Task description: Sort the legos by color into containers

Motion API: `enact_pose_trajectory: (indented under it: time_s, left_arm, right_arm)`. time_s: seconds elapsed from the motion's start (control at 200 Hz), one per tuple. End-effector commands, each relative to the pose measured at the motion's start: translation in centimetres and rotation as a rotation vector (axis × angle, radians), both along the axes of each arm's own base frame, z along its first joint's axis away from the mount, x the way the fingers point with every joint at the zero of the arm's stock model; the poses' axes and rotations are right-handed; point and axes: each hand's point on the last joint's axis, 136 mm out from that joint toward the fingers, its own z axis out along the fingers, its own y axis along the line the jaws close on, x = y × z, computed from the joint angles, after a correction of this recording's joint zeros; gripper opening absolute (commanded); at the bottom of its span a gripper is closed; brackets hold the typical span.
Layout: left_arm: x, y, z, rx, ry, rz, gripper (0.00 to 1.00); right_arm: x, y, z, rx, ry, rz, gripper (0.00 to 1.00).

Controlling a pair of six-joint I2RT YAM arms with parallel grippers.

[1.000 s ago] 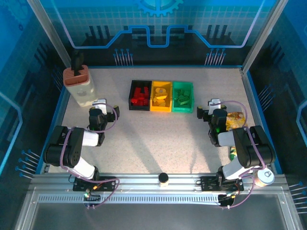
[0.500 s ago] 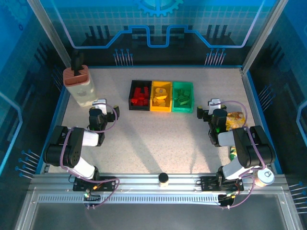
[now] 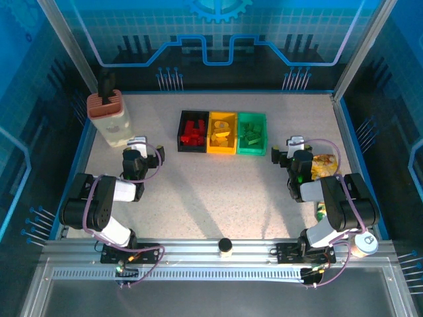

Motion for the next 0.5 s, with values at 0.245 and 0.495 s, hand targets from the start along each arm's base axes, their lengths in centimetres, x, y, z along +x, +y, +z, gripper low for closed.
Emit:
enact_pose_trajectory:
  time_s: [0.245,0.495]
  left_arm:
    - [0.6,-0.2,1.0,-0.011,-0.025,-0.014,0.99]
    - [0.5,-0.3,1.0,-0.012,-0.023,-0.016,0.99]
  right_arm:
    - [0.6,1.2,0.7,0.008,-0.006,0.074,1.00]
    - [0.6,1.2,0.6,0.008,-0.005,0.074,1.00]
